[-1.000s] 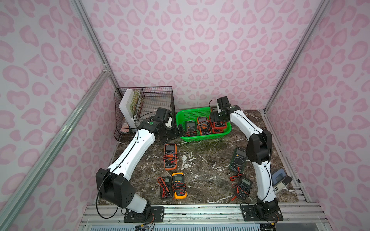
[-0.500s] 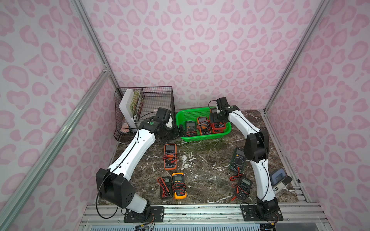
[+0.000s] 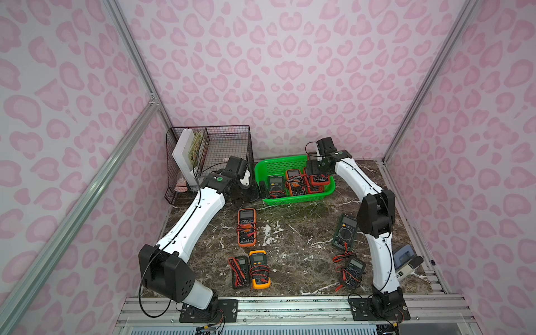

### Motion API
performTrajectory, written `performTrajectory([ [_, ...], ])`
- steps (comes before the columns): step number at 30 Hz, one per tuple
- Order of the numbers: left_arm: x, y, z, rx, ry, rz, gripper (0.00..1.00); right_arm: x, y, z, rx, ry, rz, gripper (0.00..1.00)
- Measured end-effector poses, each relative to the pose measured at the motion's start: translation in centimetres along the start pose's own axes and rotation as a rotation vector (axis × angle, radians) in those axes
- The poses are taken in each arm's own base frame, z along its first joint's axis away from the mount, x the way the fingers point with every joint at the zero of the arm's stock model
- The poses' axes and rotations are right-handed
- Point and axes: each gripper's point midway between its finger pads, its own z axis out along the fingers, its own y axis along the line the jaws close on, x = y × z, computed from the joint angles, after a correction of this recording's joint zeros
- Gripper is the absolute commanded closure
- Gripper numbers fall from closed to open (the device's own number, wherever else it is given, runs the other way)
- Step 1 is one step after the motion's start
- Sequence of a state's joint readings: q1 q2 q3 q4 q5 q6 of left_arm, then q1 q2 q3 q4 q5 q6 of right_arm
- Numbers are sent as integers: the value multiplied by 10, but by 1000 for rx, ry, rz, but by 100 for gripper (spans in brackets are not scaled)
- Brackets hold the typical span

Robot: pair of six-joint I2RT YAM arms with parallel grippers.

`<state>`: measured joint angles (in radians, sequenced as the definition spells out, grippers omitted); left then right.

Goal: Put the multimeter into the basket
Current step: Place the multimeter in the basket.

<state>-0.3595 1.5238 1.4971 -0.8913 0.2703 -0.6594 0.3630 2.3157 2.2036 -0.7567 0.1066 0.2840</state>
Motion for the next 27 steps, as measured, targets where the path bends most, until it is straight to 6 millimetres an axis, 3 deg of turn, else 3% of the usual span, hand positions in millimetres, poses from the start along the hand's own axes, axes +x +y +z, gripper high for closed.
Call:
performTrajectory([
  [8, 1, 0, 1, 0, 3, 1, 2, 27, 3, 23, -14, 82, -27, 1],
  [14, 0, -1, 4, -3, 8, 2, 2, 27, 3, 23, -24, 78, -25, 1],
  [20, -16, -11, 10, 6, -3, 14, 2, 26, 2, 19, -32, 71, -20, 1],
  [27, -24, -14, 22, 3, 8, 19, 1, 22, -3, 5, -39, 22, -20, 0],
])
